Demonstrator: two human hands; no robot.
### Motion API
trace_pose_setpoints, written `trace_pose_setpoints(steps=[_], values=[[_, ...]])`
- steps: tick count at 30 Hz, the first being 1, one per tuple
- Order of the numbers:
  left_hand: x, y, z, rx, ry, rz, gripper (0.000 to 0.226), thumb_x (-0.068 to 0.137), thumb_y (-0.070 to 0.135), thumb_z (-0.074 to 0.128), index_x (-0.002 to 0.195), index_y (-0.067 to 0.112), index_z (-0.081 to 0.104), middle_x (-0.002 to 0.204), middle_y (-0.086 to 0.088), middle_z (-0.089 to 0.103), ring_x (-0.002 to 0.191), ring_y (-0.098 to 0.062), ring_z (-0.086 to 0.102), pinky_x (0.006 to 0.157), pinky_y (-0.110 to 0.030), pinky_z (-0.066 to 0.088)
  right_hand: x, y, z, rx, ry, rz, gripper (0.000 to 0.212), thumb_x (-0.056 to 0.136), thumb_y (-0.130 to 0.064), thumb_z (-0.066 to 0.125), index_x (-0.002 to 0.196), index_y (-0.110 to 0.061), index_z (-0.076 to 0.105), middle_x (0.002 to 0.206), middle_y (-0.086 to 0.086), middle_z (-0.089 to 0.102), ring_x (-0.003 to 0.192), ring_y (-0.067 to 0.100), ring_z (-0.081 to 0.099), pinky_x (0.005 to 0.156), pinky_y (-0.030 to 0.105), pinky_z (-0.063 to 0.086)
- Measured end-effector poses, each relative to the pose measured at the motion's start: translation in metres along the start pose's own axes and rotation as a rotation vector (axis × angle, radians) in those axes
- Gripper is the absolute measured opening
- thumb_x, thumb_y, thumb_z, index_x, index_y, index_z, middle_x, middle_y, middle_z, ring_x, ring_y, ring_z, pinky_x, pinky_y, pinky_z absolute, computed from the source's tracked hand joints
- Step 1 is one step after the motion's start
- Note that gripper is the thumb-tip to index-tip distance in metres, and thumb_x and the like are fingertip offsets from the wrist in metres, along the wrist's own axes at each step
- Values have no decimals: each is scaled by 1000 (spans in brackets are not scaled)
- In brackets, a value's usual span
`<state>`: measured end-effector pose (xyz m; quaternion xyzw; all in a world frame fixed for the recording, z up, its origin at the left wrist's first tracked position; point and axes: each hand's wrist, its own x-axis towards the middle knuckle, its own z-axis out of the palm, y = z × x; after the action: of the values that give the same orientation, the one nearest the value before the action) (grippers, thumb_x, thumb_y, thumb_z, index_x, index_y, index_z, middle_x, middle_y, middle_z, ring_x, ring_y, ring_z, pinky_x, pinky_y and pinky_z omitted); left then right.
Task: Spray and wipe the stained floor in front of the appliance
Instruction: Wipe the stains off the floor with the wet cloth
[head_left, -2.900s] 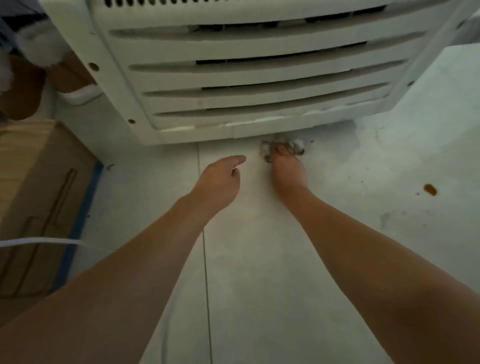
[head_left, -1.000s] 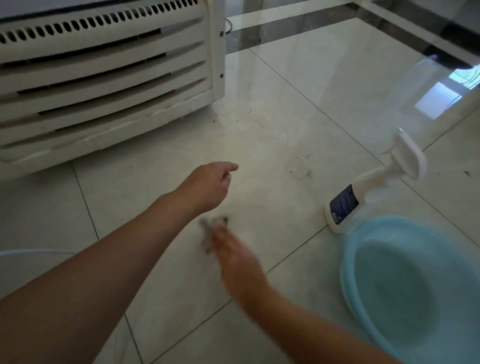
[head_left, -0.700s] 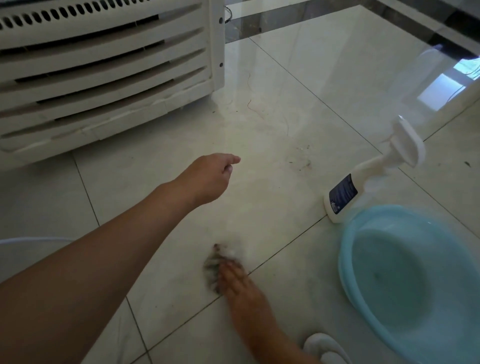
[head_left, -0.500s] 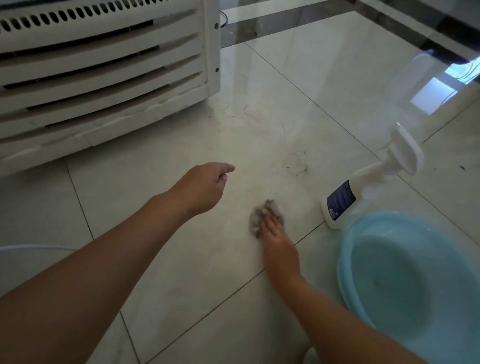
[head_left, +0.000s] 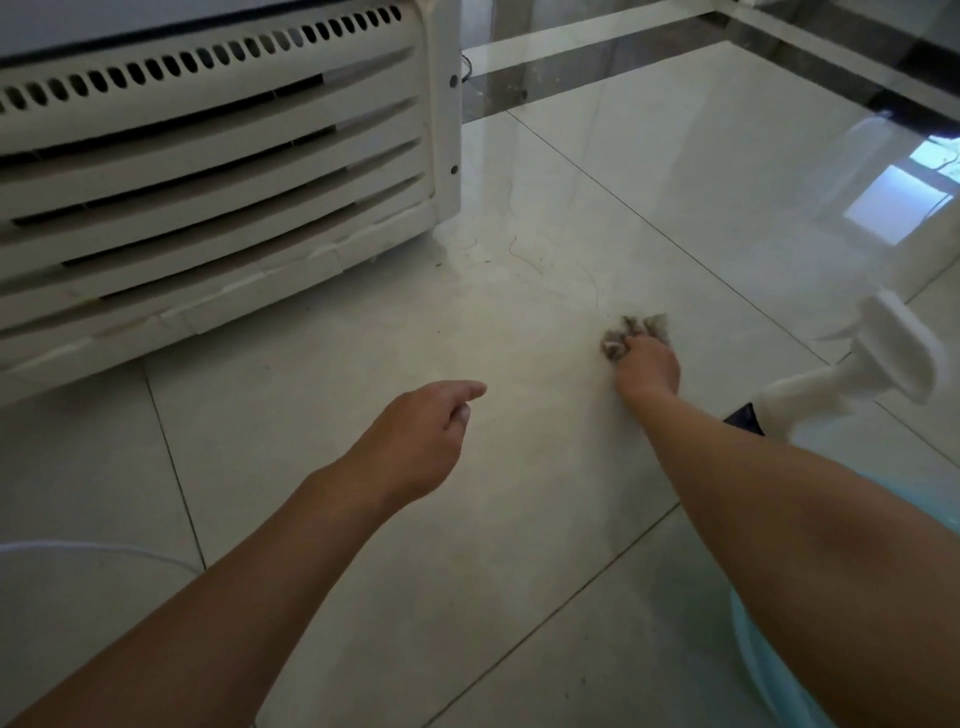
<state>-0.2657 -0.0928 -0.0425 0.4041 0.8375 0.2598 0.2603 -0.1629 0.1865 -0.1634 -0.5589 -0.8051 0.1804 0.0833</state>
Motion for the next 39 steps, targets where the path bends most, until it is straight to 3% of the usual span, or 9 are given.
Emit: trace_pose_setpoints(steps=[3, 6, 8, 11, 15, 23, 28, 32, 39], values=[[0, 0, -7, -9, 37, 3, 39, 100, 19, 38, 136, 25, 51, 143, 5, 51, 132, -10, 45, 100, -14, 26, -20, -26, 3, 150, 173, -41, 42, 89, 4, 42, 126, -9, 59, 143, 8, 48, 131, 25, 44, 102, 25, 35], [3, 0, -17, -13, 81, 10, 39, 100, 19, 38, 137, 25, 50, 143, 5, 51, 131, -10, 45, 100, -14, 26, -80, -73, 34, 239, 251, -416, 55, 84, 12, 44, 133, -10, 55, 148, 3, 44, 139, 16, 36, 112, 25, 30], [3, -2, -22, 4, 100, 25, 40, 100, 19, 39, 137, 27, 50, 142, 7, 51, 130, -9, 46, 100, -14, 27, -121, -105, 69, 219, 85, -694, 55, 87, 5, 46, 140, -11, 47, 150, 4, 40, 142, 17, 31, 113, 23, 24], [-2, -15, -31, -32, 112, 5, 42, 98, 15, 40, 137, 29, 49, 143, 12, 48, 132, -4, 42, 102, -9, 22, -152, -141, 105, -9, -44, -880, 46, 86, -8, 56, 132, -3, 52, 136, 14, 55, 129, 21, 50, 109, 21, 27], [-1, -43, -44, -11, 179, -58, 41, 100, 20, 38, 138, 29, 48, 145, 11, 47, 133, -5, 41, 103, -10, 22, -111, -192, 125, -79, -247, -1058, 44, 102, -16, 32, 144, -3, 33, 151, 14, 35, 141, 23, 31, 114, 26, 19], [104, -78, -52, 138, 169, -171, 47, 97, 14, 36, 143, 25, 42, 150, -2, 42, 136, -21, 41, 113, -35, 32, -3, -251, 145, -33, -248, -843, 47, 99, -12, 37, 146, -6, 33, 153, 11, 33, 141, 22, 31, 114, 27, 19], [150, -61, -39, 110, 159, -172, 46, 98, 14, 35, 143, 23, 41, 149, -1, 43, 136, -20, 40, 113, -34, 32, 55, -236, 137, -7, -203, -816, 45, 96, -10, 42, 140, -7, 43, 153, 9, 34, 141, 22, 32, 114, 34, 29], [150, -51, -32, 108, 191, -127, 44, 100, 15, 34, 142, 21, 43, 149, 1, 44, 136, -16, 40, 113, -27, 28, 103, -200, 110, -30, -105, -682, 45, 101, -9, 31, 145, -5, 35, 157, 7, 26, 145, 17, 21, 114, 27, 20], [116, -41, -17, 44, 124, -82, 42, 101, 17, 36, 141, 24, 45, 147, 5, 45, 135, -11, 41, 106, -17, 25, 124, -101, 71, -35, 7, -205, 45, 98, 0, 30, 142, 2, 37, 154, 14, 31, 142, 26, 29, 112, 34, 29]])
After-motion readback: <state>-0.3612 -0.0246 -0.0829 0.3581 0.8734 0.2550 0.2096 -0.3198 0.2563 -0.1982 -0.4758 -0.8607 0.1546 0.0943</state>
